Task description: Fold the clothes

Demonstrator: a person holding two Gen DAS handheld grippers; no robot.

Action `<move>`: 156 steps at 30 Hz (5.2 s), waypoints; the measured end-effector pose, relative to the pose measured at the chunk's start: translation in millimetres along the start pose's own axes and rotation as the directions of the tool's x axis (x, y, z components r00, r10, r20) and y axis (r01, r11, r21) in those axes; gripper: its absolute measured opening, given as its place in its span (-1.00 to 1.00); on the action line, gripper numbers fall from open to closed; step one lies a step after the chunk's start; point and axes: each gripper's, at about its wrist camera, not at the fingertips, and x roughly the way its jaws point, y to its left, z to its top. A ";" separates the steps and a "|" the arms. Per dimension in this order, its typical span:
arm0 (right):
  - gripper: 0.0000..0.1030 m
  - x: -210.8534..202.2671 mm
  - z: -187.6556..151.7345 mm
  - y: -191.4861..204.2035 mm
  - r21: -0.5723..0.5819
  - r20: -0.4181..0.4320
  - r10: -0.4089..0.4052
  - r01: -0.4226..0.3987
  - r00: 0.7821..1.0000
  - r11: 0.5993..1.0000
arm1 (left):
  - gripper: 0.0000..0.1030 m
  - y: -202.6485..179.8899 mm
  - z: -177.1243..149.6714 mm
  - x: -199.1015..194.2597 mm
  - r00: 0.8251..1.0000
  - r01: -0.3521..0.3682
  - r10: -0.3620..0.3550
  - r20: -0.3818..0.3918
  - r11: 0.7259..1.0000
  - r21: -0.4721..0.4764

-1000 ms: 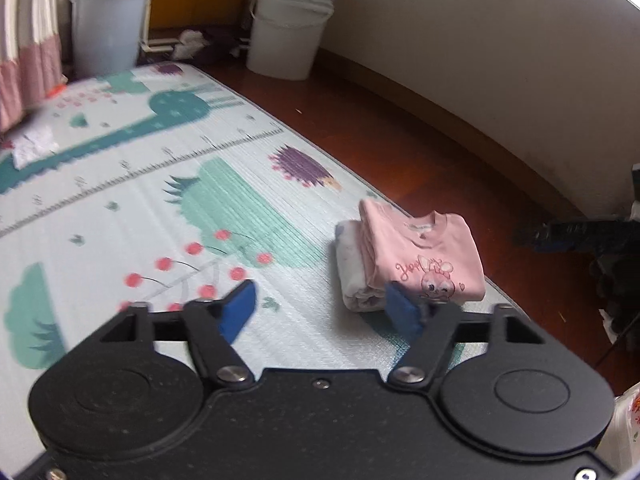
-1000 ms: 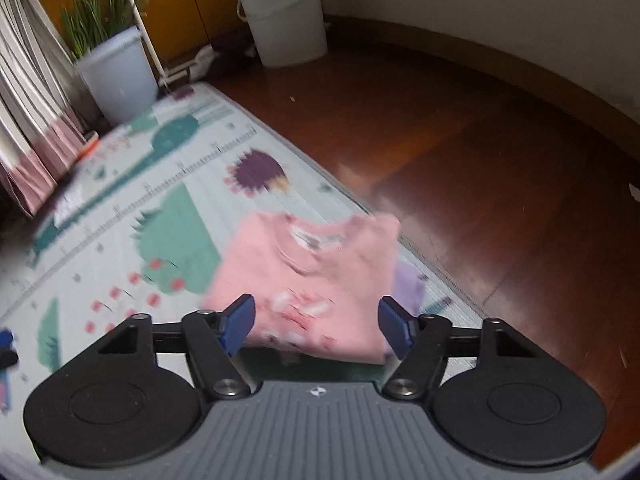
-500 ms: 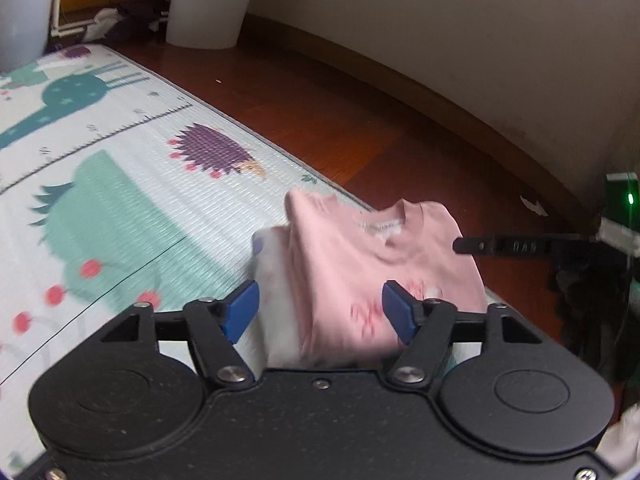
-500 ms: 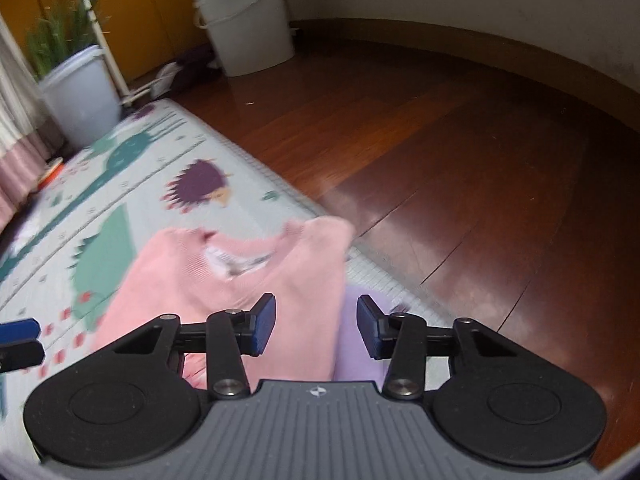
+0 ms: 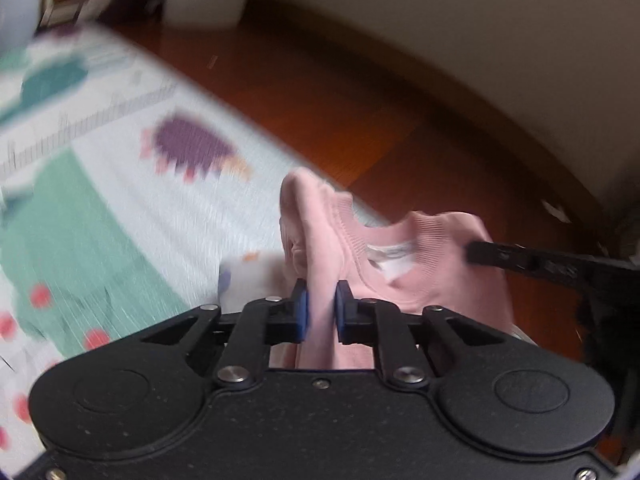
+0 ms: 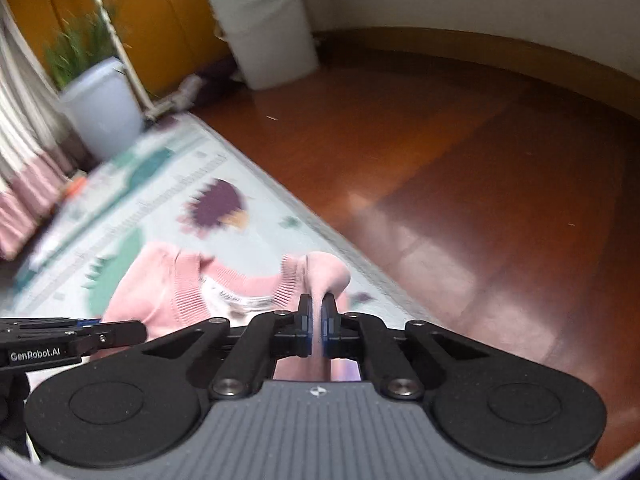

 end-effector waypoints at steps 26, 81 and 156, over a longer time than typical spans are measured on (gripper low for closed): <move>-0.89 -348.9 116.9 422.7 -0.502 0.079 0.645 -0.529 0.760 0.684 | -0.93 -6.9 -70.4 -637.6 0.788 -0.465 0.377 0.487 0.882 0.069; -0.88 -269.8 -88.9 478.8 -0.720 -0.324 0.484 -0.544 0.813 0.431 | -0.80 83.9 -251.1 -517.9 0.873 -0.440 0.484 -0.065 0.837 0.325; -0.92 51.0 -210.1 448.7 -0.262 -0.573 0.333 -0.552 0.749 0.791 | -0.82 261.6 -406.8 -397.6 0.934 -0.208 0.156 -0.322 0.969 -0.134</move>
